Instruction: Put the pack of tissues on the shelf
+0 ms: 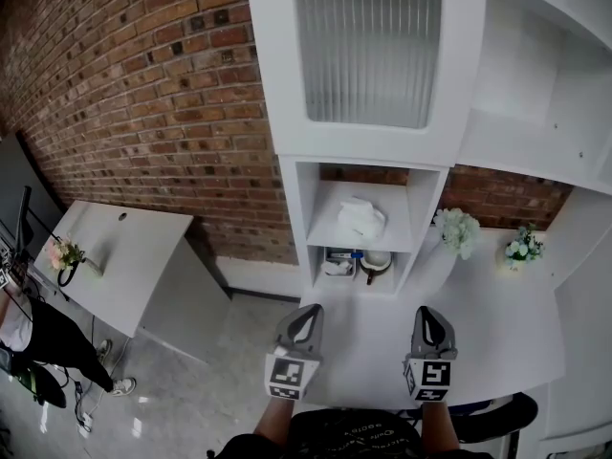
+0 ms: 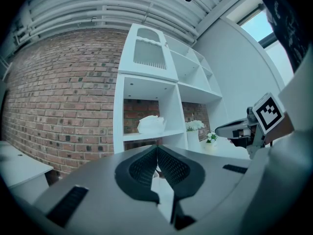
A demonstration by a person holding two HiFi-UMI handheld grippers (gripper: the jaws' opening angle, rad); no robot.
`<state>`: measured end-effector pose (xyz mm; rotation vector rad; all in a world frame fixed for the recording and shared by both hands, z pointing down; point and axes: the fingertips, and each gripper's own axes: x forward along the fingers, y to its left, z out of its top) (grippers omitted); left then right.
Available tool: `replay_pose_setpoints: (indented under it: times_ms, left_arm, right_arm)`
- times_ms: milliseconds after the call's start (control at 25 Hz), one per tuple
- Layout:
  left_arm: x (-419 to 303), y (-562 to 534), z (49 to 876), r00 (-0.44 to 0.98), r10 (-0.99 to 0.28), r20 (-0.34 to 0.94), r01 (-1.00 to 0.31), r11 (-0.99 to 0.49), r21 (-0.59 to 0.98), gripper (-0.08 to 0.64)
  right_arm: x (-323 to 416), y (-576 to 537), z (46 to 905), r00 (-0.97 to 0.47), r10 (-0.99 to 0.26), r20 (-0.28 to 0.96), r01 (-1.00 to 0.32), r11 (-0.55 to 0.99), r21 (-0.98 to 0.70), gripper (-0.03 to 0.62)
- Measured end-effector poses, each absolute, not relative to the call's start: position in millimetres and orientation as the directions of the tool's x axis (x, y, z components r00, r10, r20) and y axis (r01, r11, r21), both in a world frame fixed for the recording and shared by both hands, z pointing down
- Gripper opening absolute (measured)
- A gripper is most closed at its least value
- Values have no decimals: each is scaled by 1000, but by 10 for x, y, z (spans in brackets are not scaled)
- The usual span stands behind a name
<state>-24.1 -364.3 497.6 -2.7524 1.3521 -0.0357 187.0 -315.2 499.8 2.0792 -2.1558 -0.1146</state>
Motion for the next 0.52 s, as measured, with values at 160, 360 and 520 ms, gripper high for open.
replay_pose_setpoints:
  times_ms: [160,360,520]
  left_arm:
    - [-244,-3634,4977,612,-791,-12,-789,-610,-72,11]
    - [-225,-3618,4991,610,-792,-11,-791,-608,-76,11]
    - [-237,-3614,5001,608,-794,-9,-792,-605,-74,11]
  right_arm:
    - [1873,-3142,4998,-31,-998,51,-987,38,155,5]
    - [1890,-3132,5034,-28,-998,57,-987,37,156,5]
    - [1883,-3122,5045,-30,-998,61,-987,39,153,5]
